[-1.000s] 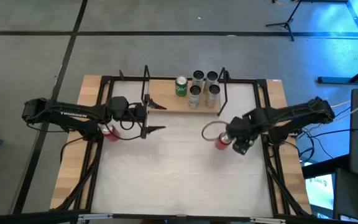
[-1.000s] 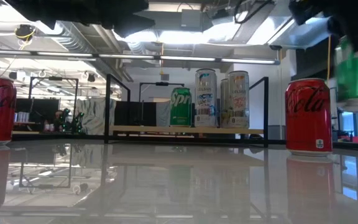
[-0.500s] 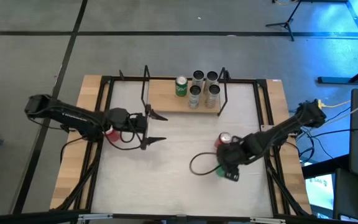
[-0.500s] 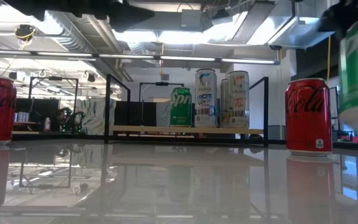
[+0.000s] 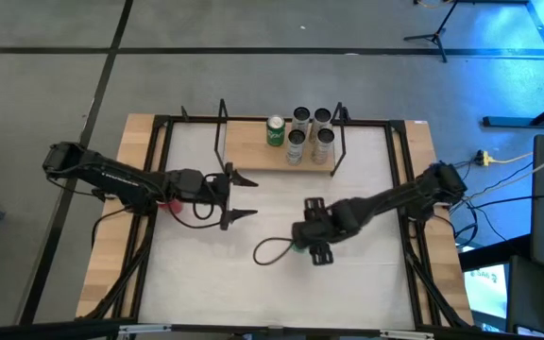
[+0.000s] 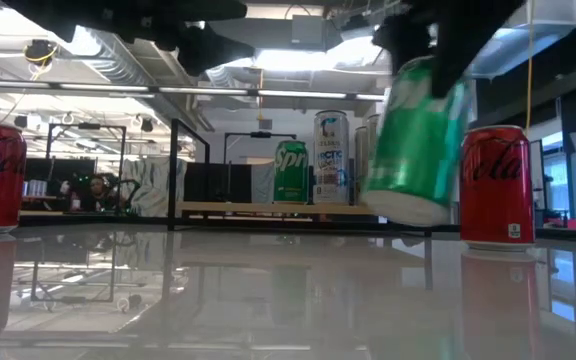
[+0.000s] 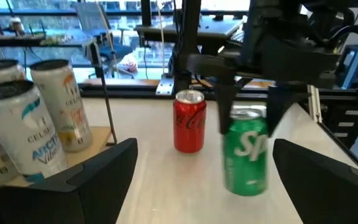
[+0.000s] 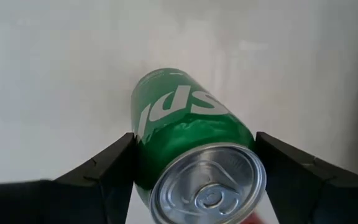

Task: Place canned beverage on shelf
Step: Put the green soda can on the shelf, then put the left red and black soda can on the shelf

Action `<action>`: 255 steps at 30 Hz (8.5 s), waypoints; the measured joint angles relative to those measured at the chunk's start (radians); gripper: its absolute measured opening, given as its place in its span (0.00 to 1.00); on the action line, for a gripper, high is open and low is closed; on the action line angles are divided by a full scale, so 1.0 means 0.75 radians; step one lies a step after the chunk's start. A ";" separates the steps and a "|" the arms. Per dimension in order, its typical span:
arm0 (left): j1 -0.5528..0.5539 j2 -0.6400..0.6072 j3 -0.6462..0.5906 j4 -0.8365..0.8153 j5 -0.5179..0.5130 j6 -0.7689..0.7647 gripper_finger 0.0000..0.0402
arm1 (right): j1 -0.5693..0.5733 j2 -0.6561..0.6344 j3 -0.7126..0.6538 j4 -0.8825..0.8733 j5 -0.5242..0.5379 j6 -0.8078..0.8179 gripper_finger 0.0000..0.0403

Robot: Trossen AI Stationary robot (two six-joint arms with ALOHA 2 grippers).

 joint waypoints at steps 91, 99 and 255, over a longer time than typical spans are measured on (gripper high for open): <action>0.182 0.991 0.626 0.105 0.278 -0.025 0.91 | -0.192 -1.057 -1.232 1.259 0.350 -0.165 0.90; 0.181 1.043 0.625 0.153 0.293 -0.009 0.91 | -0.192 -1.057 -1.232 1.264 0.351 -0.166 0.90; -0.041 -0.237 0.512 -2.256 -0.164 -1.212 0.91 | -0.192 -1.009 -1.231 1.264 0.277 -0.137 0.90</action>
